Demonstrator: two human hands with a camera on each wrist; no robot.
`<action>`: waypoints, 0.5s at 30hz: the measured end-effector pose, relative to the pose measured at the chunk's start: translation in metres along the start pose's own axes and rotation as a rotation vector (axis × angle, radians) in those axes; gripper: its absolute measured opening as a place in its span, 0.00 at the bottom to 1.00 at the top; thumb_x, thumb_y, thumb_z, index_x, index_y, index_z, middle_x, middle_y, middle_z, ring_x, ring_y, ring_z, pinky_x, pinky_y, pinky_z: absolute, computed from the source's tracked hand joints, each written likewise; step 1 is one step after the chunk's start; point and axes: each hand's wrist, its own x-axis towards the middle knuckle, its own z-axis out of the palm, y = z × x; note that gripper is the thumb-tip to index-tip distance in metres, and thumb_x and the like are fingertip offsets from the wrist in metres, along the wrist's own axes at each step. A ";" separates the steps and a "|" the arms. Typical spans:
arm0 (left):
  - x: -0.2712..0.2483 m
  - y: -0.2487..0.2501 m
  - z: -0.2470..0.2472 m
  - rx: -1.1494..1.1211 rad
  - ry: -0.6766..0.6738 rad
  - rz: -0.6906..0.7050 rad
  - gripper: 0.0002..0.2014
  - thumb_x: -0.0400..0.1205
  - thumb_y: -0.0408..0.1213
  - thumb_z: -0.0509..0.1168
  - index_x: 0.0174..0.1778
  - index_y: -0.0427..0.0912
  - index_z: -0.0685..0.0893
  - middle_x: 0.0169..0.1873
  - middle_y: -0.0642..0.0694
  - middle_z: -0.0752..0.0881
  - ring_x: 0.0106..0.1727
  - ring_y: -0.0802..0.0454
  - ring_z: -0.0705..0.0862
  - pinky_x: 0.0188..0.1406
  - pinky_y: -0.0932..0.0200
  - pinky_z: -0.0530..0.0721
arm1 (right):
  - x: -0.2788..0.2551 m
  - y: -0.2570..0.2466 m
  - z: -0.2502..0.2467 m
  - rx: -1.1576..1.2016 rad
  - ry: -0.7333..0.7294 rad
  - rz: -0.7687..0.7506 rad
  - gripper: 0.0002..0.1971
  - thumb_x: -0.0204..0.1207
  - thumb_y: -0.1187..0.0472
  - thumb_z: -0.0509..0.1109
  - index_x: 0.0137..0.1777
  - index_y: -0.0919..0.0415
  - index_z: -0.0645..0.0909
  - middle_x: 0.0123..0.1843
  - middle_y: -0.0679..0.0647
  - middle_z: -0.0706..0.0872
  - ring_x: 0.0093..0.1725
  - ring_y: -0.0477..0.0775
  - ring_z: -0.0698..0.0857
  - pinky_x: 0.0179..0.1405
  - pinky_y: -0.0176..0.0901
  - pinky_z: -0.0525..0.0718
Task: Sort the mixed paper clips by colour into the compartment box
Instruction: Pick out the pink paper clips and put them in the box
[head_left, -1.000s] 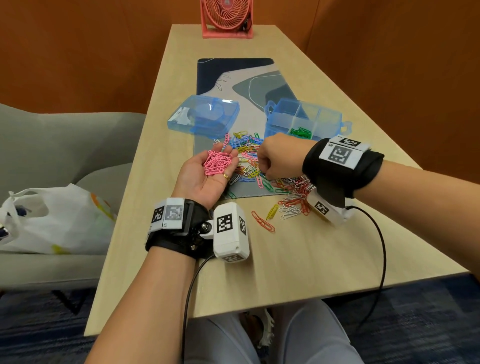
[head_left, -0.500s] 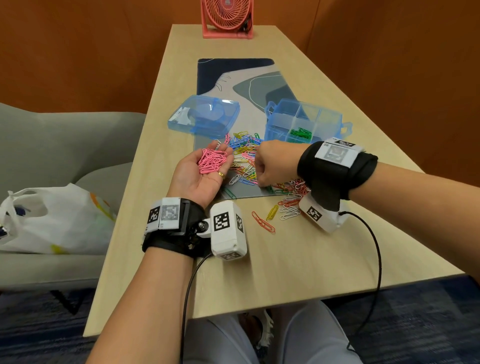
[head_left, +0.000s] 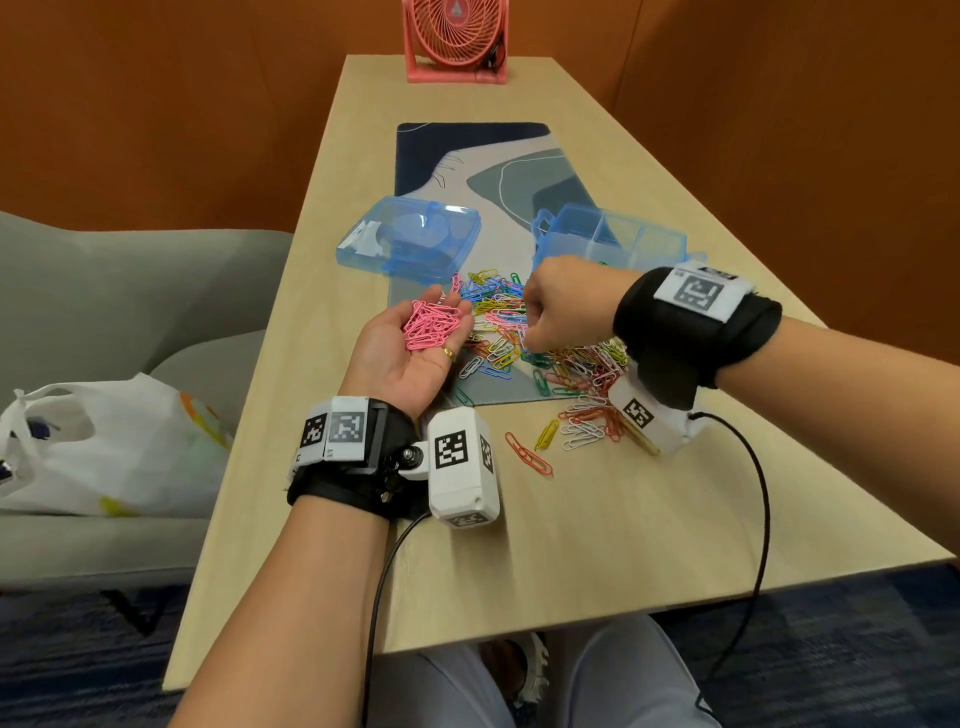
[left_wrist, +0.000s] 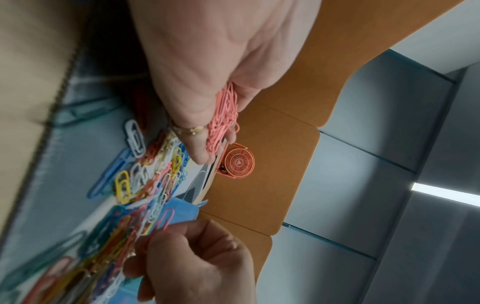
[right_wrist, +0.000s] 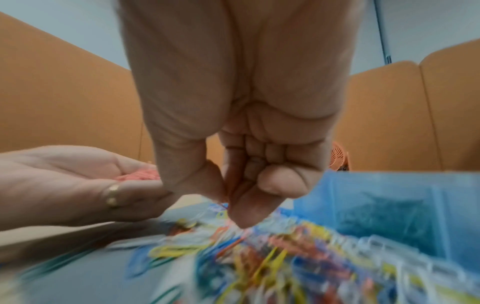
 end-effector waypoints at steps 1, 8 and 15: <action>0.001 0.001 0.002 0.000 0.000 -0.001 0.16 0.88 0.35 0.48 0.46 0.31 0.79 0.44 0.33 0.83 0.47 0.38 0.82 0.61 0.46 0.76 | 0.002 0.002 -0.004 0.005 0.026 0.010 0.07 0.71 0.59 0.72 0.35 0.58 0.78 0.35 0.52 0.81 0.39 0.54 0.80 0.30 0.39 0.75; 0.013 0.008 0.010 0.037 -0.006 -0.020 0.15 0.88 0.34 0.50 0.47 0.32 0.80 0.44 0.35 0.82 0.48 0.40 0.82 0.61 0.47 0.77 | 0.031 0.003 -0.007 0.042 0.065 -0.003 0.04 0.73 0.62 0.70 0.45 0.58 0.85 0.39 0.49 0.82 0.41 0.51 0.80 0.37 0.38 0.74; 0.017 0.009 -0.001 0.012 -0.009 -0.027 0.16 0.88 0.35 0.49 0.47 0.32 0.80 0.45 0.34 0.83 0.49 0.39 0.82 0.62 0.47 0.77 | 0.053 -0.005 0.005 -0.004 0.018 -0.007 0.08 0.75 0.66 0.68 0.35 0.58 0.80 0.38 0.54 0.81 0.41 0.53 0.79 0.40 0.38 0.73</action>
